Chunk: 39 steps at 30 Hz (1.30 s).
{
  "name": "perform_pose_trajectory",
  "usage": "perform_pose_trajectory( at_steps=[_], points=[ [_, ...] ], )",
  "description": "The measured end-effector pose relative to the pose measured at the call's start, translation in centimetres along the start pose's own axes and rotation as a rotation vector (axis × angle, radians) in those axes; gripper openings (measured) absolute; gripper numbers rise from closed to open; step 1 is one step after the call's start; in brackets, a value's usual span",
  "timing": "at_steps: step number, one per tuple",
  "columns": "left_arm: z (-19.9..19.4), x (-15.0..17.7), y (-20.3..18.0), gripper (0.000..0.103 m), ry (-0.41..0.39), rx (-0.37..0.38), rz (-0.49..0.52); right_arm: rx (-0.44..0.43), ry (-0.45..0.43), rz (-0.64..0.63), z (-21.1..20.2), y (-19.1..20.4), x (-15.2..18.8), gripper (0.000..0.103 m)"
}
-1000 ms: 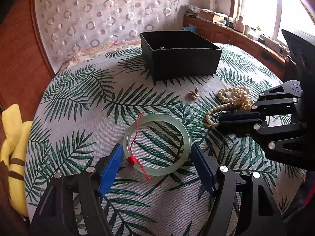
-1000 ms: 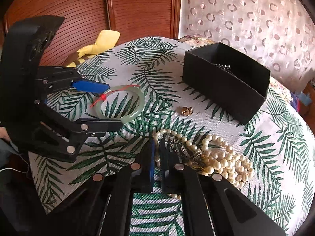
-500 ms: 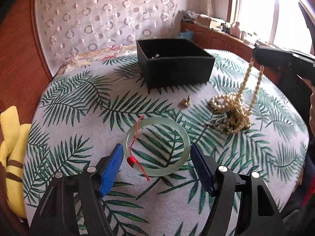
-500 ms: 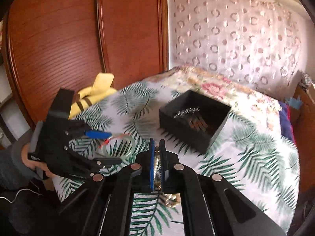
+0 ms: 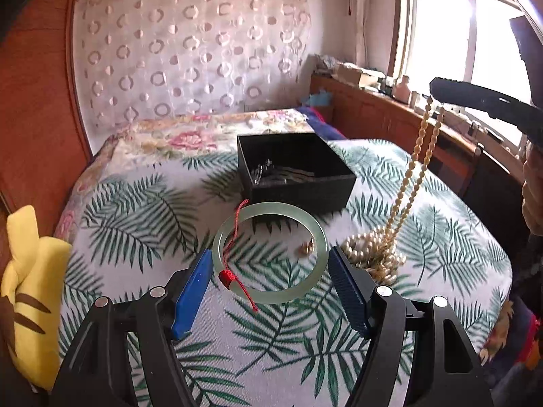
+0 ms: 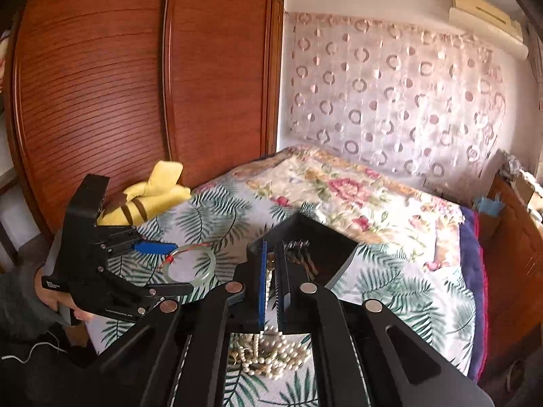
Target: Organize jewelry
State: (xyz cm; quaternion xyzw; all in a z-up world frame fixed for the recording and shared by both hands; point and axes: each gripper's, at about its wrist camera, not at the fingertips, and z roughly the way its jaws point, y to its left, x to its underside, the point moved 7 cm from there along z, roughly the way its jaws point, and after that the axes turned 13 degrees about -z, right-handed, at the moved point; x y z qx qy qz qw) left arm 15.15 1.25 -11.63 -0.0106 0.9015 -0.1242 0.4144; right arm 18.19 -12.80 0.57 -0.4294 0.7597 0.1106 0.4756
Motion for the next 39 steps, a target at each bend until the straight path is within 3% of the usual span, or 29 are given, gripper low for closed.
perform_pose_trajectory(
  at_steps=[13,26,33,39],
  points=[
    [0.1,-2.9,-1.0,0.067,-0.041,0.011,0.005,0.099,-0.053,-0.057,-1.1,-3.5,-5.6,0.005],
    [1.5,-6.5,-1.3,0.067,-0.066,0.004,0.000,0.182,-0.057,-0.080,0.8,-7.3,-9.7,0.005],
    [3.6,-7.4,-1.6,0.067,-0.050,-0.015,0.013,0.189,0.029,-0.063,5.2,-8.5,-7.7,0.005],
    [5.3,-7.7,-1.4,0.067,-0.029,-0.023,0.010,0.128,0.117,0.021,9.3,-8.9,-3.7,0.006]
  ],
)
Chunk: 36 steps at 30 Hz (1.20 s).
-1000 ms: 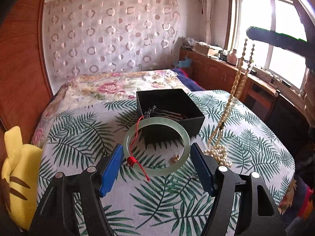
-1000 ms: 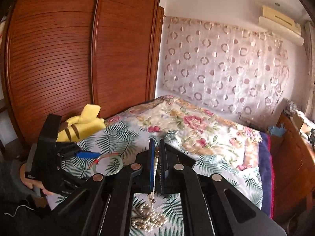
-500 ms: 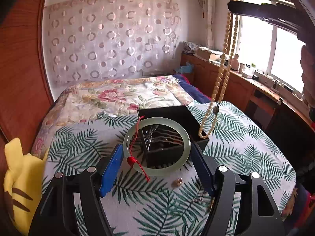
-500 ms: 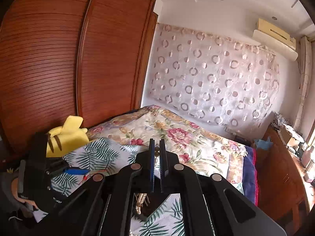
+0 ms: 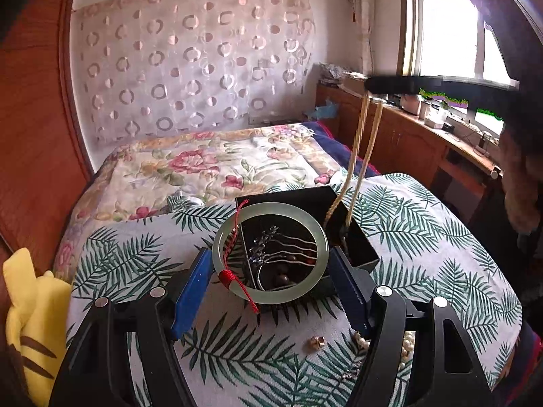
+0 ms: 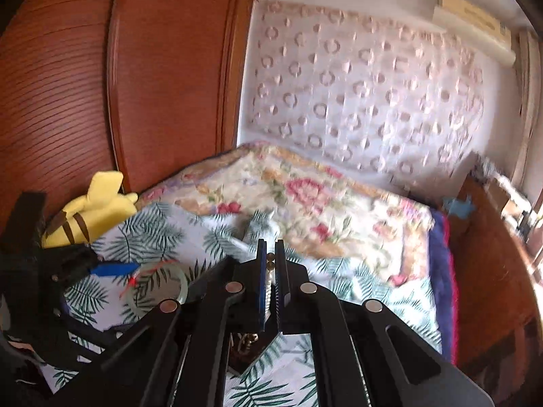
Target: Organize jewelry
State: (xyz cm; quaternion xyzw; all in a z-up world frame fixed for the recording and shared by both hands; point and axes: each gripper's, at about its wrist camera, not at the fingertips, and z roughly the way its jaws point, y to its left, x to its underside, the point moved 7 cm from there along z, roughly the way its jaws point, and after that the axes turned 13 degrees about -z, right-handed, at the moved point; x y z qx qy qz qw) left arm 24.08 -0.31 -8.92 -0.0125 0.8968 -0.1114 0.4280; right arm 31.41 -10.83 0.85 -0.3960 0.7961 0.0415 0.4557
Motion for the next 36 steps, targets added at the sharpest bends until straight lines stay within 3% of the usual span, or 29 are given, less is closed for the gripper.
perform_pose_trajectory(
  at_steps=[12,15,18,36],
  points=[
    [3.4,-0.3,0.3,0.067,0.053,-0.013,-0.022,-0.103,0.110,0.094,5.1,2.7,5.7,0.006],
    [4.0,-0.5,0.2,0.067,0.060,-0.015,-0.026,-0.115,0.106,0.099,4.9,2.6,6.0,0.008],
    [4.4,-0.8,0.0,0.067,0.063,-0.015,-0.027,-0.115,0.097,0.109,4.4,2.2,6.2,0.026],
    [7.2,0.0,-1.5,0.066,0.118,-0.046,0.030,-0.095,0.077,0.105,1.6,1.6,8.8,0.026]
  ],
)
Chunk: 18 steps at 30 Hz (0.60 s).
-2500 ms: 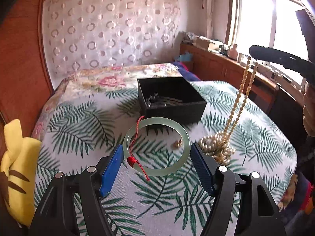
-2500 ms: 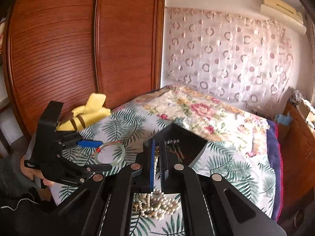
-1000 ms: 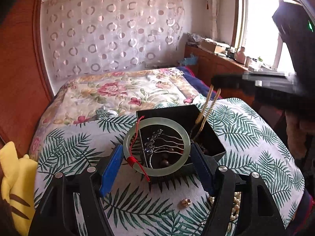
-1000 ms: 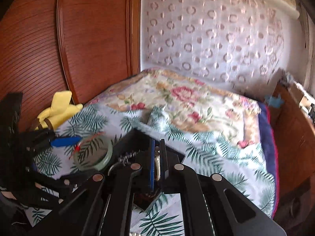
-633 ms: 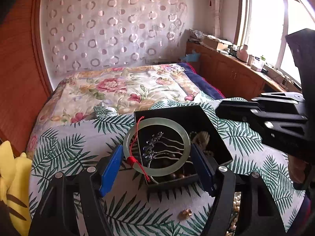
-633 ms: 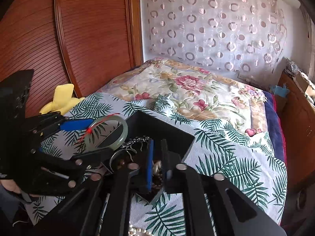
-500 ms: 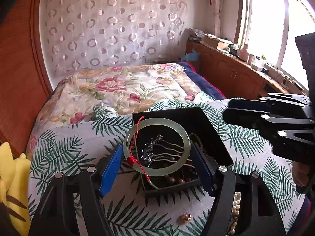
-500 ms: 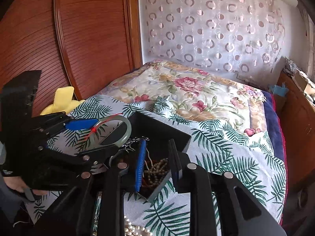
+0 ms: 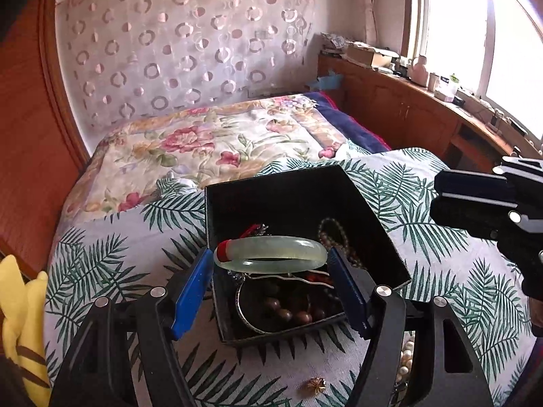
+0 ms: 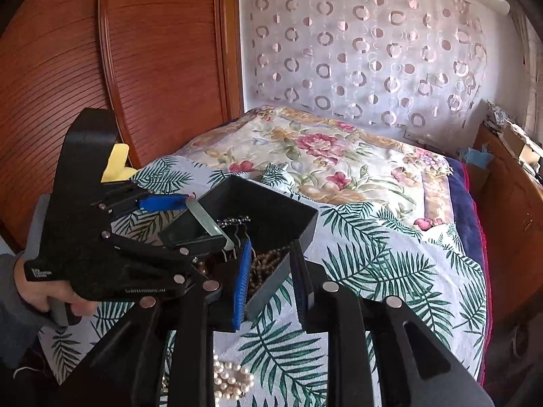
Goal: Organize jewelry
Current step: 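Move the right tool back down to the pearl necklace on the cloth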
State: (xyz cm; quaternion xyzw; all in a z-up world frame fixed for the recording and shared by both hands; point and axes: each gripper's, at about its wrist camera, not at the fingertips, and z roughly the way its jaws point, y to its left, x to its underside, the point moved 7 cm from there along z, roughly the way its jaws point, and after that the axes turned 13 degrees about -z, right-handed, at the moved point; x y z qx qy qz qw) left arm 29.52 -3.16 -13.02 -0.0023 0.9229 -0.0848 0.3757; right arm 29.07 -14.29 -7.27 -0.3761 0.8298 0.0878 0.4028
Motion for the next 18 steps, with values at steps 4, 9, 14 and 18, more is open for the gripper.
perform_pose_trajectory(
  at_steps=[4,9,14,18],
  points=[
    [-0.1,0.0,0.1,0.067,0.007,0.006,-0.004,-0.002,-0.001,0.010,-0.3,-0.2,0.7,0.026],
    [-0.8,0.0,0.1,0.068,-0.005,0.021,-0.012,-0.008,-0.006,0.025,-0.9,-0.4,1.6,0.026],
    [-2.8,0.1,0.4,0.077,-0.042,0.033,-0.015,-0.025,-0.011,0.036,-1.5,0.2,2.7,0.026],
    [-4.7,0.8,0.6,0.088,-0.072,0.050,-0.031,-0.056,-0.001,0.031,-1.9,1.7,4.4,0.026]
  ],
)
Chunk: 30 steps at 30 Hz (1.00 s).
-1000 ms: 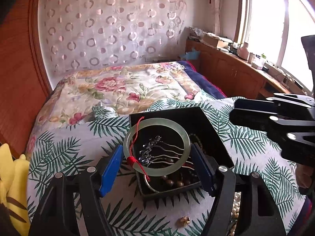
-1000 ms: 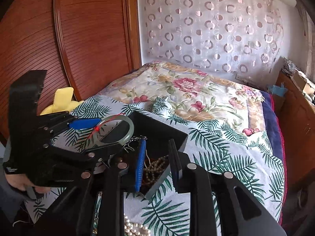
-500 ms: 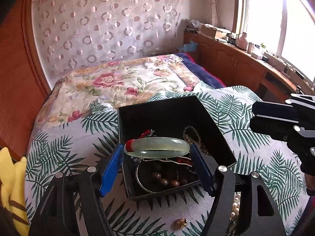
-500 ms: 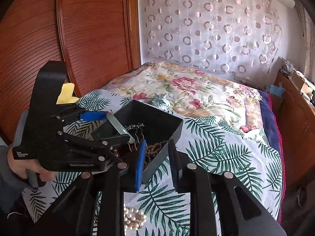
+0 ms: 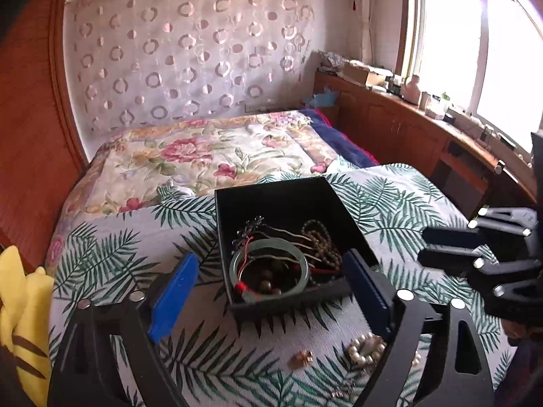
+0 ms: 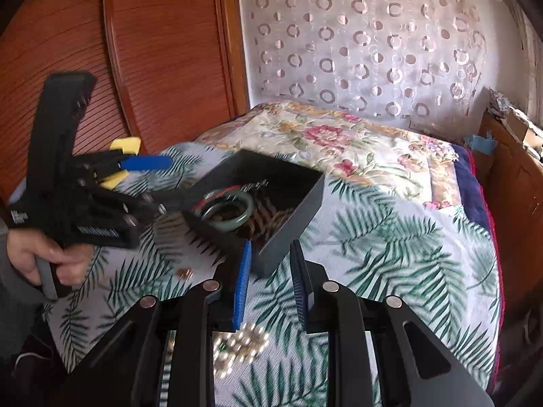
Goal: Organize jewelry
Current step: 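Move the right tool back down to the pearl necklace on the cloth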
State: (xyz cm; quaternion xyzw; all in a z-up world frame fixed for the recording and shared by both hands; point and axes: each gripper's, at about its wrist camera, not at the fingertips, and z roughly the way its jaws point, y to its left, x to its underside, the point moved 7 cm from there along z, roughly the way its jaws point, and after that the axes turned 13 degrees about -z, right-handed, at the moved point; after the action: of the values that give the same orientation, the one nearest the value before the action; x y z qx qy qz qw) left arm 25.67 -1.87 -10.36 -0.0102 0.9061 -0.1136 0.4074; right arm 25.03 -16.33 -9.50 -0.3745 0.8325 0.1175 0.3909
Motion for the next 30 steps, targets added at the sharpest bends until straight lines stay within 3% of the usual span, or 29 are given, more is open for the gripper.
perform_pose_trajectory(
  at_steps=[7,16,25,30],
  points=[
    [-2.6,2.8,1.0,0.093,-0.021,0.025,-0.033,-0.043,0.047,-0.017,0.4,2.7,3.2,0.026],
    [-3.3,7.1,2.9,0.093,0.022,0.023,-0.051,-0.040,0.125,-0.043,0.8,3.5,7.1,0.026],
    [-4.1,9.0,3.3,0.093,0.040,0.042,-0.069,-0.034,0.112,0.040,1.8,1.8,7.0,0.026],
    [-4.2,9.6,2.9,0.093,0.043,0.041,-0.055,-0.021,0.151,0.030,3.2,1.5,6.7,0.026]
  ],
)
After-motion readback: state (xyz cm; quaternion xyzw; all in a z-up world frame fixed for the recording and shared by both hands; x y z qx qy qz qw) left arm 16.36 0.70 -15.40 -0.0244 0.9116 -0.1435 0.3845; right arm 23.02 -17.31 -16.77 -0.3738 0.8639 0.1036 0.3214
